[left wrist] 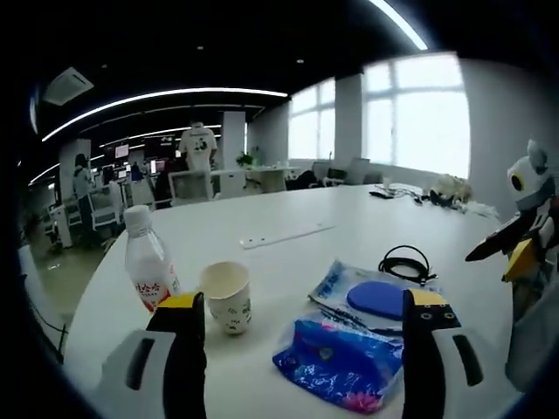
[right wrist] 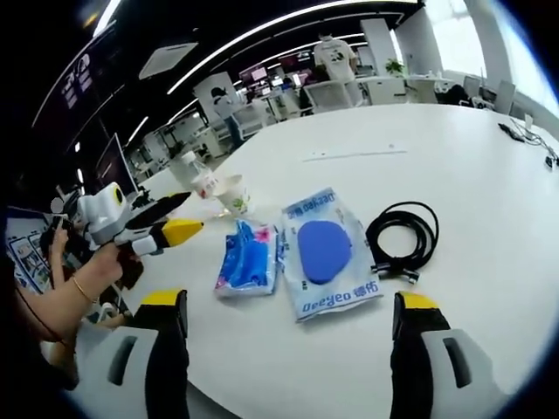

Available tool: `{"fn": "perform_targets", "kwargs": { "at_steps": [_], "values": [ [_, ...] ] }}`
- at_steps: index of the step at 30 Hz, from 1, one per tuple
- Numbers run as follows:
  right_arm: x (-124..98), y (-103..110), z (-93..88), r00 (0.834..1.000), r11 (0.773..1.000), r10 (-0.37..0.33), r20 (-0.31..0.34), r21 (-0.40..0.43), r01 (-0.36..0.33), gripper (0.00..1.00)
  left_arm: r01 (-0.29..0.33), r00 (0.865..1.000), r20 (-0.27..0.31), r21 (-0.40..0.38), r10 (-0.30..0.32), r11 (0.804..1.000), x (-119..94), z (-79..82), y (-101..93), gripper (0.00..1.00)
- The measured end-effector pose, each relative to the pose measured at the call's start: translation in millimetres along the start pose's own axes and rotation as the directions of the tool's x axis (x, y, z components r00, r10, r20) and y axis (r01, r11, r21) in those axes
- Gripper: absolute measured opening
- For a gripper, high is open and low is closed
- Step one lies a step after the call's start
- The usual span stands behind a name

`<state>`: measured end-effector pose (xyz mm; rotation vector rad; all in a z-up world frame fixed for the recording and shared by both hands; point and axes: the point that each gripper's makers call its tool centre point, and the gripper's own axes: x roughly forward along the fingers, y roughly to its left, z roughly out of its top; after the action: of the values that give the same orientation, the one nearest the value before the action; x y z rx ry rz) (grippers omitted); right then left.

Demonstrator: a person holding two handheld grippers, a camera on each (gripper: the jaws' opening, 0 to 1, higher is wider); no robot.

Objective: Arrange the tabletop items into an orderly group along one side of the table until the central work area is clear of visible clutter.

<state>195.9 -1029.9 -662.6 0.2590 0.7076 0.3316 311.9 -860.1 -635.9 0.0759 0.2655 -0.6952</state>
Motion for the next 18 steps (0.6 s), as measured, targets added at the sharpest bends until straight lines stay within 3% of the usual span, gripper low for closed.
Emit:
{"fn": "perform_targets", "kwargs": {
  "at_steps": [9, 18],
  "values": [
    [-6, -5, -5.2, 1.000, 0.999, -0.020, 0.001, 0.027, 0.020, 0.92, 0.069, 0.997, -0.023, 0.061, -0.067, 0.996, 10, 12.1, -25.5, 0.77],
    [-7, -9, -12.3, 0.999, 0.997, -0.047, -0.003, 0.068, 0.047, 0.87, 0.063, 0.996, -0.070, 0.129, -0.054, 0.990, 27, 16.8, -25.4, 0.63]
  ]
}}
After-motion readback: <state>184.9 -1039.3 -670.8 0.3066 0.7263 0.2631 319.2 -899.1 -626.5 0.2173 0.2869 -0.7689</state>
